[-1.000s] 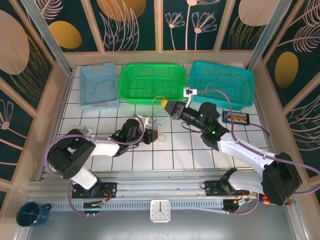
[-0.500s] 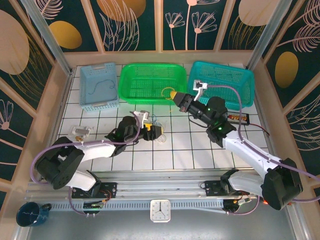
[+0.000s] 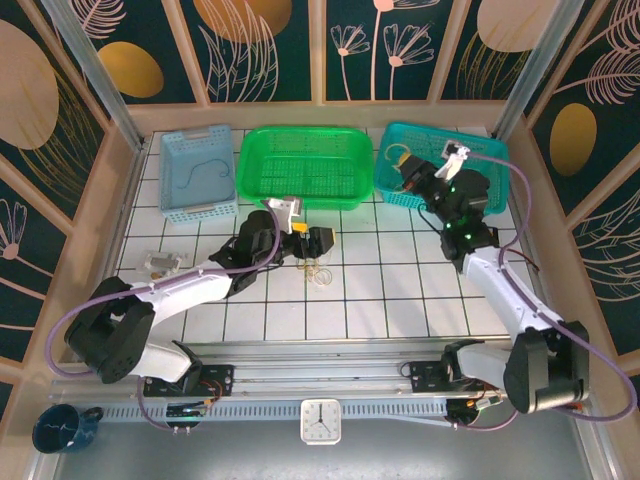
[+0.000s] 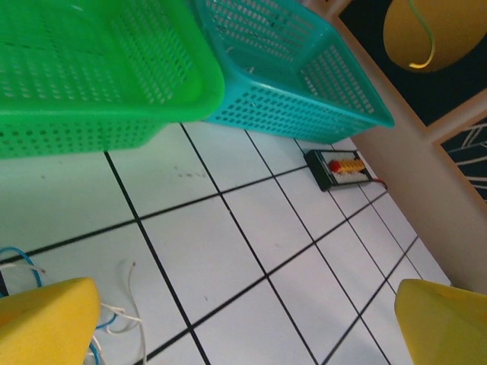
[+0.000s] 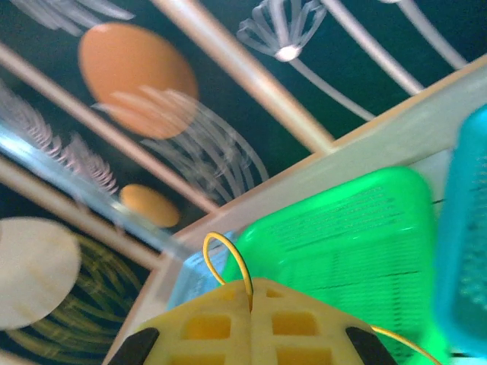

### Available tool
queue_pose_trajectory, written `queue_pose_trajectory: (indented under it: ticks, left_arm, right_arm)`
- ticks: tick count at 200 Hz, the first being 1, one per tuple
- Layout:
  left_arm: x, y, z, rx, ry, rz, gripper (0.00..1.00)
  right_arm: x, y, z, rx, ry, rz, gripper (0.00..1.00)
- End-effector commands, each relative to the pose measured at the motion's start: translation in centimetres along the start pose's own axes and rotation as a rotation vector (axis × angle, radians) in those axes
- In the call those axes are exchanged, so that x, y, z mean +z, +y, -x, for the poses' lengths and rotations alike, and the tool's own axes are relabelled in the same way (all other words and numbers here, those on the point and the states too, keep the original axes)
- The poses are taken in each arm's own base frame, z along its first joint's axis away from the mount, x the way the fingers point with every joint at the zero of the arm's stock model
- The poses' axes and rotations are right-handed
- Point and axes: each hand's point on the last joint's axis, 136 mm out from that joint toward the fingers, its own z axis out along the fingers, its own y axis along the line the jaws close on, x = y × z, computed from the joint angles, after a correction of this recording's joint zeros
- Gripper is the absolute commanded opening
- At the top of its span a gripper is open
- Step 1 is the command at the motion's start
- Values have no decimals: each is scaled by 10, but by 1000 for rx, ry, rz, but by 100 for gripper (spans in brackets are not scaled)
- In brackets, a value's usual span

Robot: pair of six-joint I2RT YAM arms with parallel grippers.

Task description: Untangle the cables

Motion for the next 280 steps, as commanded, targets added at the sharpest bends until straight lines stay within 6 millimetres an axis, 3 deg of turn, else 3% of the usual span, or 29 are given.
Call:
queue_pose_trajectory:
  ticks: [1,34,60,106,142,168,200,207,233,256,280]
  left_arm:
    - [-5,1,21,43,-49,64,99]
    - [-6,4,47,85,-107,114,99]
    - [-1,9,69,92,-126,125,99]
    - [12,27,88,77,-133,143,99]
    - [17,38,90,75,-137,166,99]
    - [16,41,95,81,-157,177,99]
    - [18,58,97,73,-164,219,99]
    - [19,55,109,74,-185,210,99]
    - [26,67,118,45,-190,213,99]
    - [30,76,129,15,-212,214,99]
    - [28,84,139,1,-243,232,99]
  right_arm:
    - [11,-28,30,-3,-72,-83,0]
    - [30,-75,54,36,-112,-153,0]
    - [47,-105,62,59,-113,-188,0]
    - [69,-156,59,88,-109,-259,0]
    - [82,-193,55,107,-96,-311,0]
    - [91,-209,51,130,-84,-315,0]
    - [113,-186,51,129,-54,-197,0]
    - [118,-176,51,121,-47,-168,0]
    - [137,-127,46,82,-14,-26,0]
    - [155,-83,26,67,53,90,0]
    - [173,-43,-11,70,138,194,0]
